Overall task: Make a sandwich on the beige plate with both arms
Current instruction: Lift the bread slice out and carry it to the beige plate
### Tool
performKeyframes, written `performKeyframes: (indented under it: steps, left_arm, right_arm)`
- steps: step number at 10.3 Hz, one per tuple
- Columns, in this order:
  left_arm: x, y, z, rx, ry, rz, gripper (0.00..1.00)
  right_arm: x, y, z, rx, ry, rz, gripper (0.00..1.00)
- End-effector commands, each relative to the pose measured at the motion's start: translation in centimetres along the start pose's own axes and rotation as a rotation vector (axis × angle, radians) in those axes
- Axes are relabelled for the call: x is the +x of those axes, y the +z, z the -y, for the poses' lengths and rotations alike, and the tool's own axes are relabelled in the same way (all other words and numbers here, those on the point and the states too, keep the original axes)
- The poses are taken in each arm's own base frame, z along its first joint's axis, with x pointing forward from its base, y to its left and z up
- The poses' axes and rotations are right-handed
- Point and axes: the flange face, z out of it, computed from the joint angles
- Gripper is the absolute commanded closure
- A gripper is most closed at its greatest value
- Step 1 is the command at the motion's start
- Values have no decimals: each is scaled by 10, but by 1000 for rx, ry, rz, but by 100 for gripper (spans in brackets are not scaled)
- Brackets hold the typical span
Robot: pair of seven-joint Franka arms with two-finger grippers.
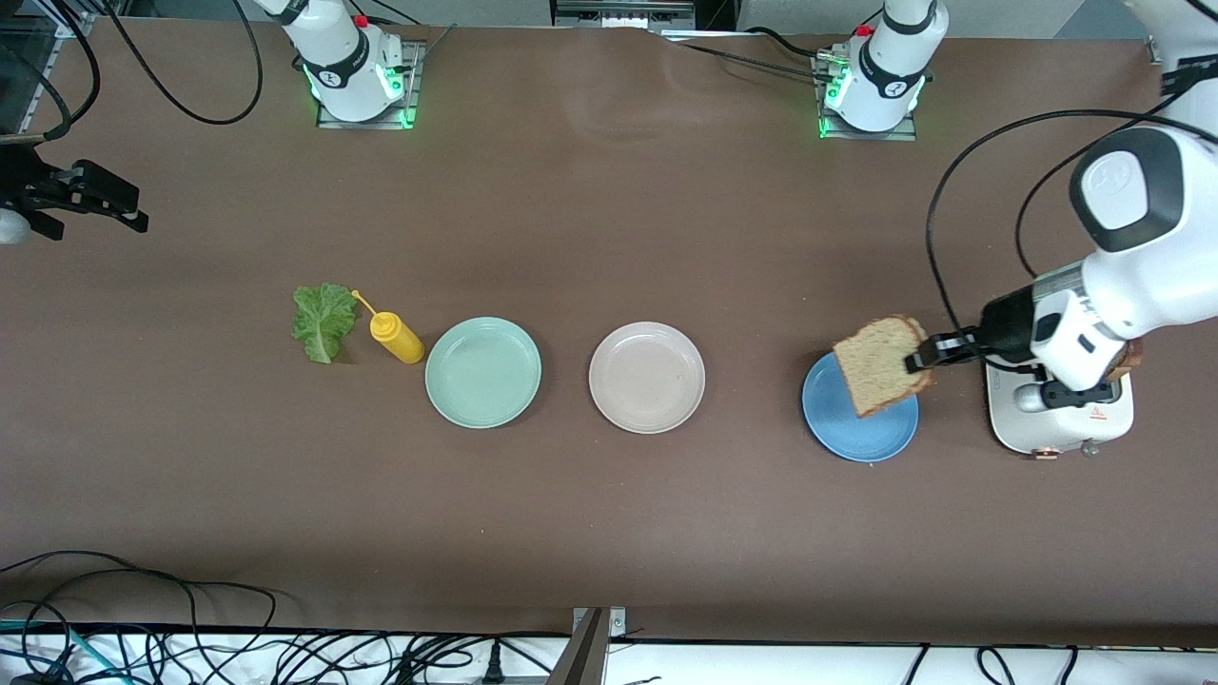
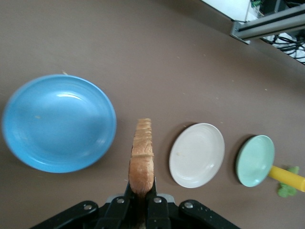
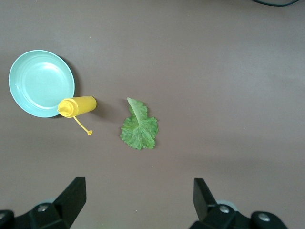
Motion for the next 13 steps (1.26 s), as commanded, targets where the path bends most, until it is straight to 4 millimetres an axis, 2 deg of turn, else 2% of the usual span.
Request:
performKeyframes:
  steps: [1,2,5,6,9,11,13]
  left_arm:
    - [4,37,-17,-121,-66,27,100]
    - [5,58,-25,-170,-92,46,100]
    - [3,97,-43,-279,-158,80,100]
    - [0,115,-51,-302,-174,90,100]
    - [-15,153,-74,-320,-167,127,100]
    - [-28,196,-95,-316,-173,91,100]
    - [-36,233,-103,-305,-187,73,100]
  right_arm:
    - [-1,-2,-3,19,-1,0,0]
    - [-1,-3,-3,19,-1,0,0]
    - [-2,-2,-8,19,9,0,0]
    - [-1,-3,-8,19,9,-1,0]
    - [-2,-2,-8,19,9,0,0]
    - [-2,-2,-10,20,13,2,0]
    - [-3,-1,-13,20,18,3,0]
